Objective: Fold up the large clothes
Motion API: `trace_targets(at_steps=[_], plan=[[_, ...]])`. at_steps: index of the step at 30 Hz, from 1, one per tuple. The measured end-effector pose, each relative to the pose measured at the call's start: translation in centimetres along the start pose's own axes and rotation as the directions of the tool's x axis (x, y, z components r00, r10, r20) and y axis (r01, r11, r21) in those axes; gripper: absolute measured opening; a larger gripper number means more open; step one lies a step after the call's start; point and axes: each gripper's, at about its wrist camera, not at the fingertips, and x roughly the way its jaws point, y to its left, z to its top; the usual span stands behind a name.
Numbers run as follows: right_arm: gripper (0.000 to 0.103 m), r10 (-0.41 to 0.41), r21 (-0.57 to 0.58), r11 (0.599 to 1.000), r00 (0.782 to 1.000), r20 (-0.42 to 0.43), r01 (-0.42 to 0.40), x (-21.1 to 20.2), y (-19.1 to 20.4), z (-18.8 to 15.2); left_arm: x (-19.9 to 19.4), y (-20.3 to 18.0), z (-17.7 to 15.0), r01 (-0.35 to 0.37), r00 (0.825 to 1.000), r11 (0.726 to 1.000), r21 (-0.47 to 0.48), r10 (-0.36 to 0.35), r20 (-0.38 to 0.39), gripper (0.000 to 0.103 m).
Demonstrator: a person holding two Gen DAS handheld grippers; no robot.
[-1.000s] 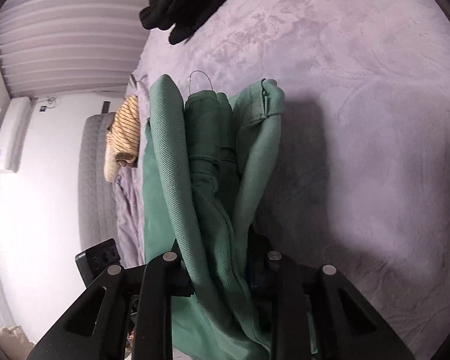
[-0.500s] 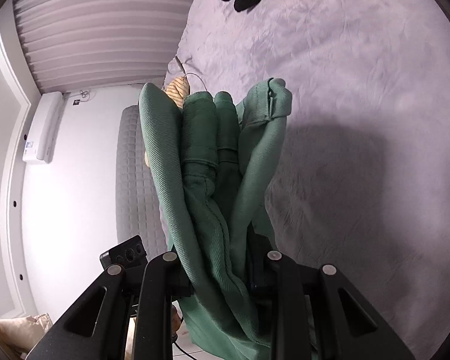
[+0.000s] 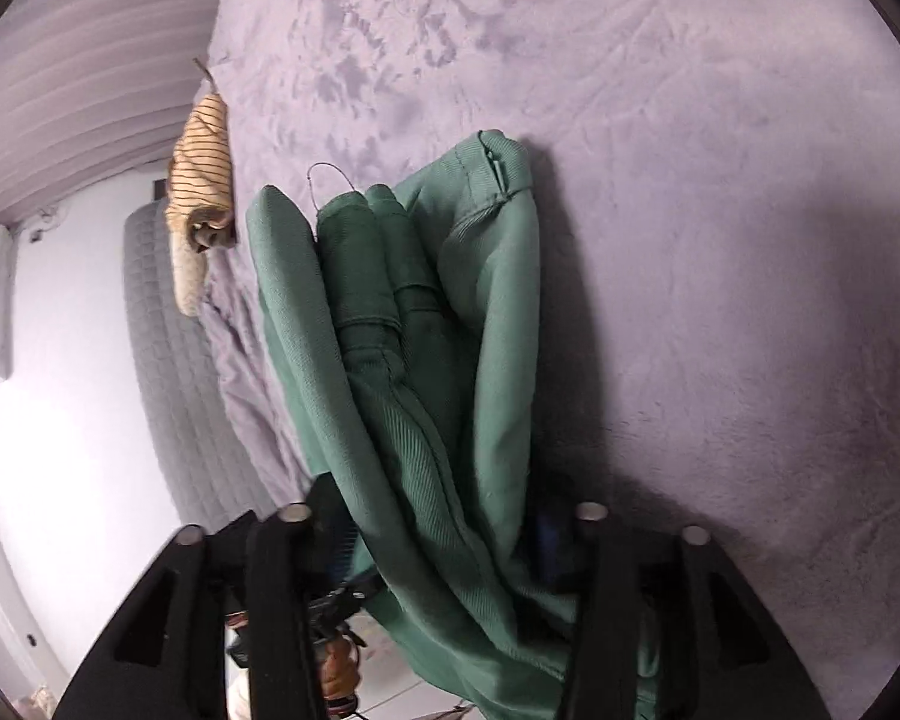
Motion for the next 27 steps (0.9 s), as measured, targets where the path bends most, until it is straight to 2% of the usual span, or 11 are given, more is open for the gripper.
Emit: trace_targets(at_steps=[2,4,6,8,9,10,11,12,16,21,27], plan=[[0.066,-0.128,-0.1,0.986,0.991,0.035,0.131,-1.4,2.1,-0.1,-1.8,-0.1,-0.4,-0.022,1.0,0.999,0.036,0.022,0.017,0.057],[0.066,-0.273,-0.194,0.936,0.953,0.13,0.294,-2.8,4.6,-0.4,-4.0,-0.1,-0.4,-0.051,0.996,0.998,0.046,0.047,0.081,0.057],[0.066,-0.305,-0.254,0.9,0.928,0.217,0.355,-4.2,6.5,-0.6,-5.9,0.5,-0.5,-0.089,0.983,0.995,0.033,0.083,0.163,0.057],[0.066,-0.304,-0.289,0.882,0.919,0.252,0.371,-4.2,8.1,0.0,-6.2,1.2,0.7,-0.132,0.969,0.991,-0.008,0.131,0.211,0.057],[0.066,-0.3,-0.299,0.881,0.923,0.243,0.366,-3.7,8.4,0.3,-6.3,1.6,1.2,-0.147,0.963,0.989,-0.032,0.151,0.222,0.057],[0.057,-0.284,-0.307,0.889,0.935,0.214,0.341,-2.7,8.7,1.1,-6.1,1.8,1.9,-0.156,0.961,0.987,-0.047,0.163,0.223,0.057],[0.017,-0.266,-0.318,0.896,0.947,0.18,0.312,-2.0,8.6,1.4,-5.9,2.6,2.0,-0.174,0.958,0.983,-0.056,0.183,0.221,0.057],[0.009,-0.286,-0.33,0.886,0.944,0.167,0.327,-1.7,8.8,1.1,-5.5,2.6,2.2,-0.196,0.955,0.979,-0.057,0.204,0.217,0.057],[0.009,-0.386,-0.435,0.774,0.888,0.252,0.46,-2.2,10.4,-0.7,-3.3,0.0,2.0,-0.223,0.952,0.975,-0.01,0.22,0.213,0.057],[0.009,-0.481,-0.395,0.745,0.844,0.238,0.537,-1.1,6.4,2.0,-0.3,-1.2,2.8,-0.237,0.954,0.971,0.031,0.227,0.194,0.057],[0.013,-0.471,-0.356,0.781,0.858,0.204,0.513,-0.9,4.8,3.4,-0.6,-2.4,2.7,-0.285,0.948,0.954,0.096,0.265,0.176,0.06]])
